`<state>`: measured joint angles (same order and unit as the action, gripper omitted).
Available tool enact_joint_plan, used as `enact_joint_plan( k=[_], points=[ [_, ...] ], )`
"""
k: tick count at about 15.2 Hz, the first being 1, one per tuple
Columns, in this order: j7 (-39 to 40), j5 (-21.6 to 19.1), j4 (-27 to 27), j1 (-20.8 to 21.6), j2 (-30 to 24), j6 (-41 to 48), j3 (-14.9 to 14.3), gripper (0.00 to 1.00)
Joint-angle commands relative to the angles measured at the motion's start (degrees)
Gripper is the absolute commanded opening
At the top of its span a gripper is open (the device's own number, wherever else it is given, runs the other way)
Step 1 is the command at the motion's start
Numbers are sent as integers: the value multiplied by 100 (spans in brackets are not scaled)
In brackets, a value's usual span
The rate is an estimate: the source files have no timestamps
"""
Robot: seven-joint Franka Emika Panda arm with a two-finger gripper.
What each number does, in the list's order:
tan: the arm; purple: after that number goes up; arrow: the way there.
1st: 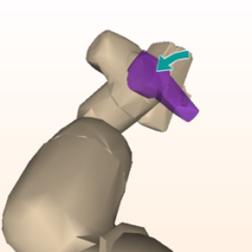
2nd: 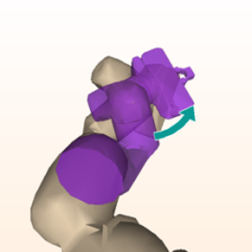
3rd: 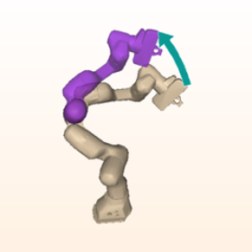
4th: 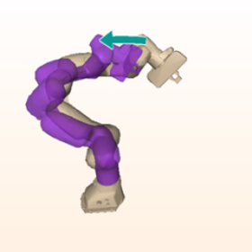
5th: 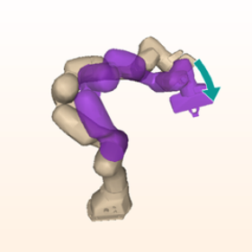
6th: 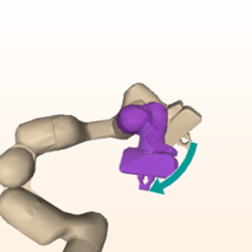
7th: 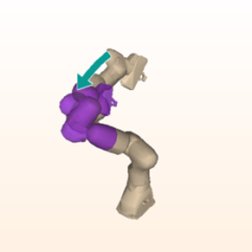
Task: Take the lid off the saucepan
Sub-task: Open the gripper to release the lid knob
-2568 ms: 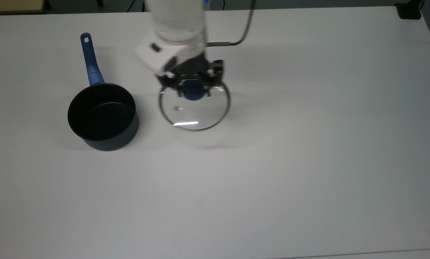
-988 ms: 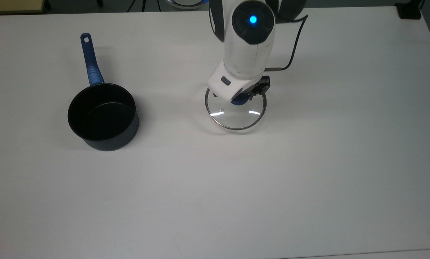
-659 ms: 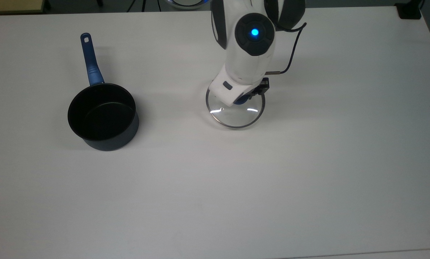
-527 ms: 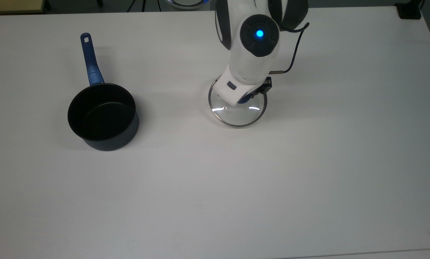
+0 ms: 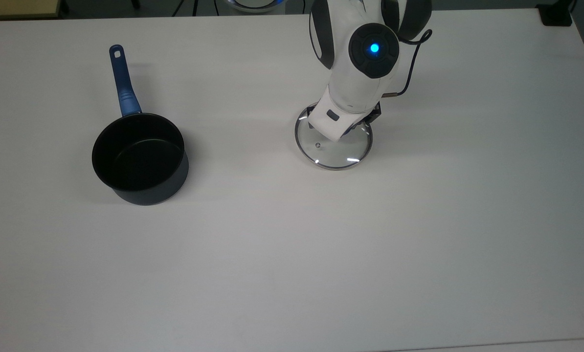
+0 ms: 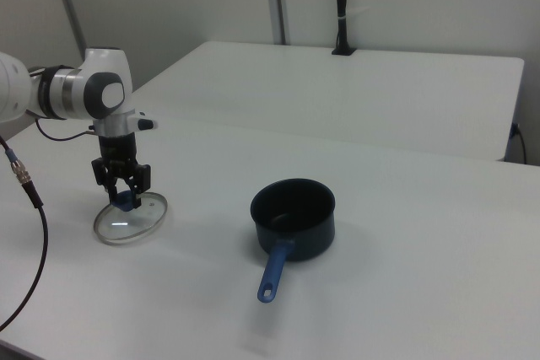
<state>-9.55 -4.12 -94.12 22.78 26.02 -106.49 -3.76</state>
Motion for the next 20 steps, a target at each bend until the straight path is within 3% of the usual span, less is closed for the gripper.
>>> enact_joint_plan(
  k=[1,5,7,11,16,20],
  points=[
    [-205,-10,-335,113,-124,-293,-81,77],
    [-267,-10,-327,104,-106,-293,-81,86],
    [-310,-27,-300,87,-132,-232,-81,100],
    [-705,-19,-265,86,-369,-196,-90,100],
    [-768,-1,-177,-1,-1221,751,-169,100],
    [-497,113,-168,-677,-1872,1113,-169,100]
  ],
)
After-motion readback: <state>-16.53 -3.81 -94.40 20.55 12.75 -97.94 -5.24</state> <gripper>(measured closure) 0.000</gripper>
